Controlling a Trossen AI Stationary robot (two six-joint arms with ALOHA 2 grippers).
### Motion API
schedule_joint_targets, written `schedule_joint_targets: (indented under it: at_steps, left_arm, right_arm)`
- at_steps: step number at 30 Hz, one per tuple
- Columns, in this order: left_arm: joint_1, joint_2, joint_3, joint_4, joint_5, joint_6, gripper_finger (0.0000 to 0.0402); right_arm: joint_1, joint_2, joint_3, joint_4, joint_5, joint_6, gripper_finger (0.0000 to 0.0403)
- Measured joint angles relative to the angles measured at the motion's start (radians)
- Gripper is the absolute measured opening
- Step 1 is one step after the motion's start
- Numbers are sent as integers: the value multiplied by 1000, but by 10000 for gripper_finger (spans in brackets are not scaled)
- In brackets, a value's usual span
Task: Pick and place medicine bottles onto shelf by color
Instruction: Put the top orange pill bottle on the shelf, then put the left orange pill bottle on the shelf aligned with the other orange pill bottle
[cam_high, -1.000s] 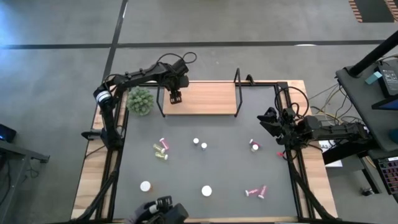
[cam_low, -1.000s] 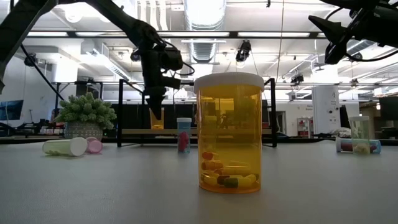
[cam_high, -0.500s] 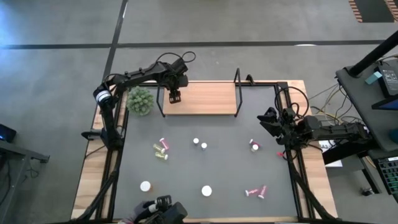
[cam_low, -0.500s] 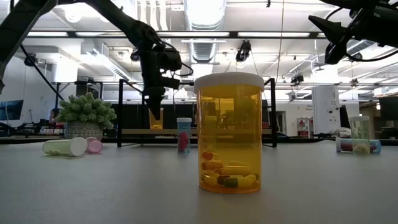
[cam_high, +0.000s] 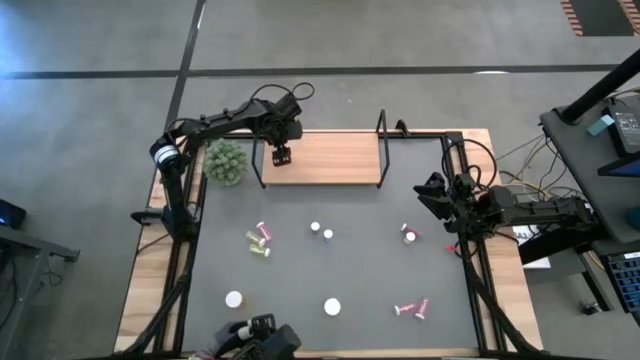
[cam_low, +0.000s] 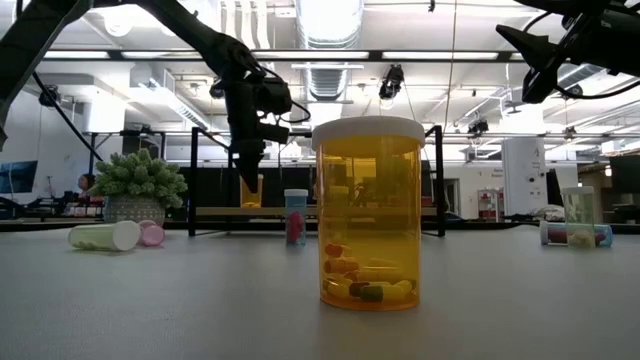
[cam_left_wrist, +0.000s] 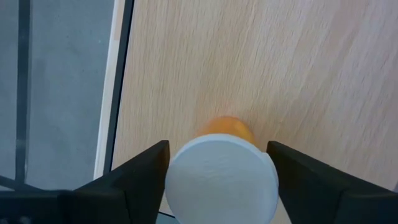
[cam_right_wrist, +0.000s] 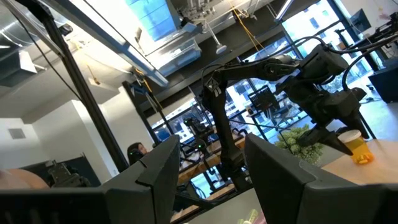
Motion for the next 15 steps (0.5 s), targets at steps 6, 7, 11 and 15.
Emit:
schedule_joint_targets:
  at_steps: [6, 7, 11, 15]
  left_arm:
    - [0, -4, 0, 0, 0, -12, 285]
    - [0, -8, 0, 0, 0, -21, 290]
    - [0, -49, 9, -8, -6, -63, 307]
    - [-6, -107, 24, -6, -13, -113, 317]
  right_arm:
    - [0, 0, 0, 0, 0, 0, 171]
    - [0, 0, 0, 0, 0, 0, 171]
    - [0, 0, 0, 0, 0, 0, 171]
    - [0, 0, 0, 0, 0, 0, 171]
